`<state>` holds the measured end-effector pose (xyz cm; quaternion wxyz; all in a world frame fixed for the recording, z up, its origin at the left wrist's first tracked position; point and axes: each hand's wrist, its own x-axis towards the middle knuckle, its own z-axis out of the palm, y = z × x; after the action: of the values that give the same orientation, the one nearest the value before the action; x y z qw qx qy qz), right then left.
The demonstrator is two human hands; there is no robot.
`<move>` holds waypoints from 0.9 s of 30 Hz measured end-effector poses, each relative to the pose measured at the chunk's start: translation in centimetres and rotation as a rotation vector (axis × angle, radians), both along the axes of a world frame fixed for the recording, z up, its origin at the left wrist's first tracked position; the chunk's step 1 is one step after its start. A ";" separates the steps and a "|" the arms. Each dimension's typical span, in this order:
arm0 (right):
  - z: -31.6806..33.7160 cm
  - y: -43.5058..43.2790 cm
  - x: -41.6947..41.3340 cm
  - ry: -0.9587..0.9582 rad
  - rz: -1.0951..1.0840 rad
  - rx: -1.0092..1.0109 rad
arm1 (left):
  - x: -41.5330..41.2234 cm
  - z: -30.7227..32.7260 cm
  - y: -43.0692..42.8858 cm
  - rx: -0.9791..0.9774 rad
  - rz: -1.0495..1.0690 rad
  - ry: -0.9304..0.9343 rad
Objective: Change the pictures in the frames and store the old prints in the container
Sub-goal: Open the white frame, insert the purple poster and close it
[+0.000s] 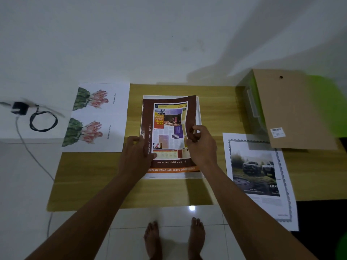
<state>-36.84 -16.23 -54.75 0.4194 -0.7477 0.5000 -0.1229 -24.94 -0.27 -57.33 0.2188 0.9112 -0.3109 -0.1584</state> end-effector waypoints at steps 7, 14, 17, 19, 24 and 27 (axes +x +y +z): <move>1.6 -1.2 -0.8 -0.295 -0.141 0.353 | 0.1 0.2 0.0 -0.014 0.054 0.002; 2.7 -1.4 -1.5 -0.466 -0.196 0.642 | -0.4 1.7 -0.7 -0.066 0.077 0.029; 3.3 -1.4 -1.2 -0.498 -0.172 0.673 | -0.4 1.9 -0.6 -0.032 0.157 0.072; 3.5 -1.4 -1.0 -0.525 -0.185 0.693 | -0.3 2.2 -0.5 -0.004 0.215 0.097; 3.3 -1.1 -1.1 -0.551 -0.207 0.729 | -0.1 3.4 -0.5 0.088 0.181 0.332; 3.0 -0.7 -1.2 -0.540 -0.211 0.723 | 0.4 3.5 -0.4 0.006 0.258 0.483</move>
<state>-38.03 -16.93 -51.79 0.7537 -0.4398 0.4567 -0.1730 -24.59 -0.69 -53.87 0.3021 0.8798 -0.1306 -0.3431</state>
